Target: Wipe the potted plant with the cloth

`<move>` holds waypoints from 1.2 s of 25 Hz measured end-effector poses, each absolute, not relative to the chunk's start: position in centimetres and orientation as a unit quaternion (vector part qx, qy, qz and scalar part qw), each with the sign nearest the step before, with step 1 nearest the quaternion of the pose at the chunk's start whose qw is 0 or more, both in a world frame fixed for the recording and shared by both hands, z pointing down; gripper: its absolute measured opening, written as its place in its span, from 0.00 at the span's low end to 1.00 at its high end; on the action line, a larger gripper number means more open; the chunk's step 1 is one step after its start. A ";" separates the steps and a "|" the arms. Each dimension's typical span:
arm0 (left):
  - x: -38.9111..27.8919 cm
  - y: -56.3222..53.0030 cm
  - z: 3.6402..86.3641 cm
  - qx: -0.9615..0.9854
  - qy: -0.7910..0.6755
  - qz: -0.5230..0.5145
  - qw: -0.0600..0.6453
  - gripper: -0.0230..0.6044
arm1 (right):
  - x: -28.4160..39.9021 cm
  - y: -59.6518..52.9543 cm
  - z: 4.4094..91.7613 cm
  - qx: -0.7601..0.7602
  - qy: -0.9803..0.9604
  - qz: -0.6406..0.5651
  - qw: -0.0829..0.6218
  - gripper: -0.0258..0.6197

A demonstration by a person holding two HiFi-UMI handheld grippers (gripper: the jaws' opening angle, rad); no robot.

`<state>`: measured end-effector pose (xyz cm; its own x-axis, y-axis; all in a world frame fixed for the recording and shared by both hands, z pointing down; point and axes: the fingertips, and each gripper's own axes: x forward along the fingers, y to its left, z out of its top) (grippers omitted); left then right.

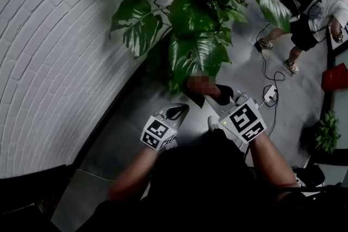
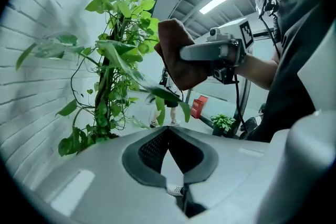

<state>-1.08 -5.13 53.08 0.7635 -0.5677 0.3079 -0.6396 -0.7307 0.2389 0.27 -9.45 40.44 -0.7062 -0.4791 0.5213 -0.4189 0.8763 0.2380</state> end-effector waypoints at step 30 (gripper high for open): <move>6.3 -18.4 54.4 0.743 -0.654 -0.035 0.140 0.06 | -1.6 -27.0 41.4 -0.014 -0.888 -0.376 0.263 0.15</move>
